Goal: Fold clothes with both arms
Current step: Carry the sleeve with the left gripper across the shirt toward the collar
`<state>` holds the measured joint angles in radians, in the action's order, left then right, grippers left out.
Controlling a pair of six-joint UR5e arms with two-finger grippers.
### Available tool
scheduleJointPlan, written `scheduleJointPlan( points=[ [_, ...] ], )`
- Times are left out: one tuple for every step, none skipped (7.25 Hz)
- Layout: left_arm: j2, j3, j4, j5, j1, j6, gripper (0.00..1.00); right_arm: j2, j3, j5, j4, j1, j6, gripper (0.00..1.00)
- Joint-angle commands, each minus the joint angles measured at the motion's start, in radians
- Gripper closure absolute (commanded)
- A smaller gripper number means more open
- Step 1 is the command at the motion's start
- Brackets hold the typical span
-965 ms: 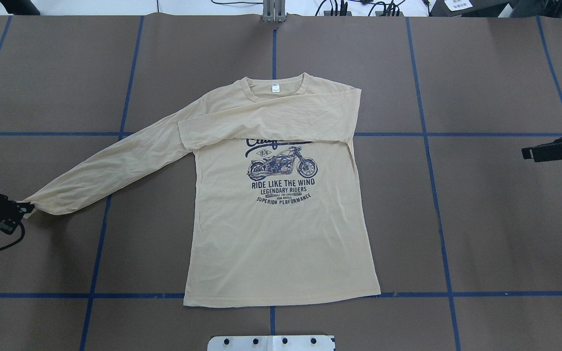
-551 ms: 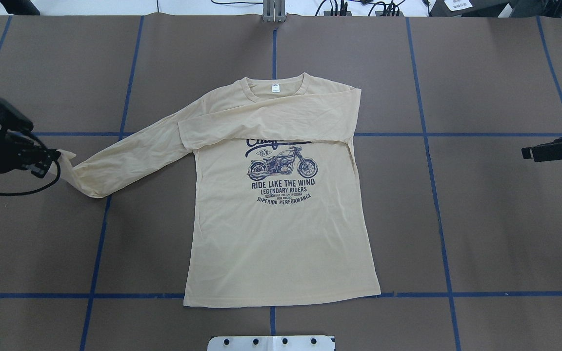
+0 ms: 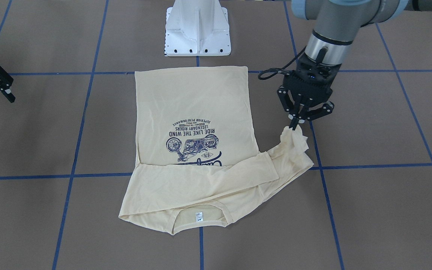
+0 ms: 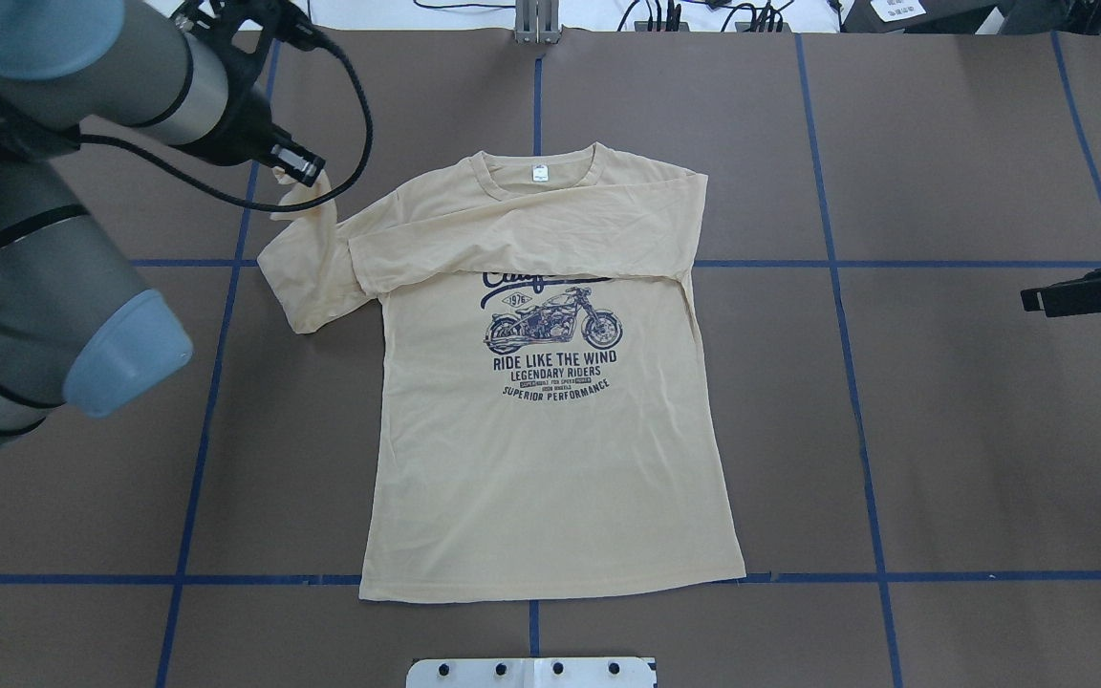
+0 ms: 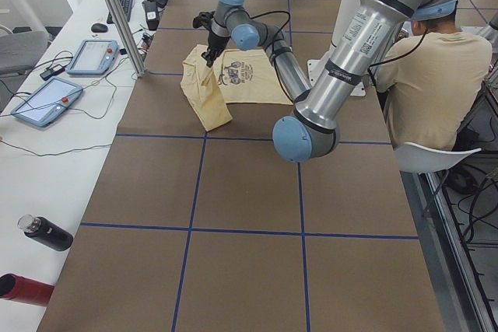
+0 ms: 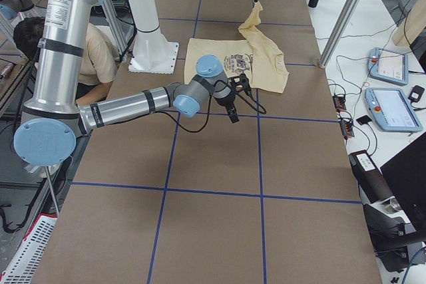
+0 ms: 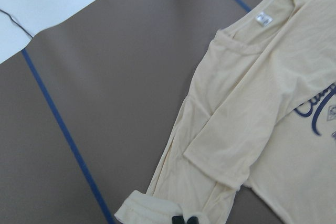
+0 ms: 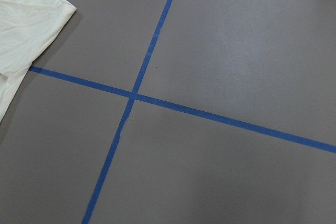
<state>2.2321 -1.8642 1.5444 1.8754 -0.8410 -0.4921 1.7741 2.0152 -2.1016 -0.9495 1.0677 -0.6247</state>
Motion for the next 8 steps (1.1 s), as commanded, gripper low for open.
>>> scheduleJointPlan(
  points=[
    [0.288, 0.244, -0.029, -0.002, 0.026, -0.129, 1.0, -0.001, 0.0, 0.0, 0.0, 0.0, -0.003, 0.0],
    [0.436, 0.434, -0.027, -0.008, 0.046, -0.197, 1.0, -0.001, 0.002, 0.0, 0.0, 0.0, -0.003, 0.0],
    [0.53, 0.585, -0.02, -0.018, 0.081, -0.273, 1.0, -0.001, 0.002, 0.0, 0.0, 0.0, -0.007, 0.0],
    [0.556, 0.635, -0.017, -0.106, 0.167, -0.352, 1.0, -0.001, 0.002, 0.0, 0.0, 0.0, -0.007, 0.0],
    [0.575, 0.68, 0.012, -0.166, 0.224, -0.424, 1.0, -0.001, 0.004, 0.0, 0.0, 0.0, -0.007, 0.0],
    [0.654, 0.818, 0.084, -0.167, 0.25, -0.51, 1.0, -0.001, 0.004, 0.0, 0.002, 0.0, -0.007, 0.0],
    [0.735, 0.981, 0.196, -0.167, 0.26, -0.61, 0.81, -0.001, 0.004, 0.0, 0.0, 0.0, -0.007, 0.0],
    [0.735, 1.011, 0.295, -0.167, 0.272, -0.72, 0.18, -0.002, 0.005, 0.0, 0.0, 0.0, -0.007, 0.0]
  ],
)
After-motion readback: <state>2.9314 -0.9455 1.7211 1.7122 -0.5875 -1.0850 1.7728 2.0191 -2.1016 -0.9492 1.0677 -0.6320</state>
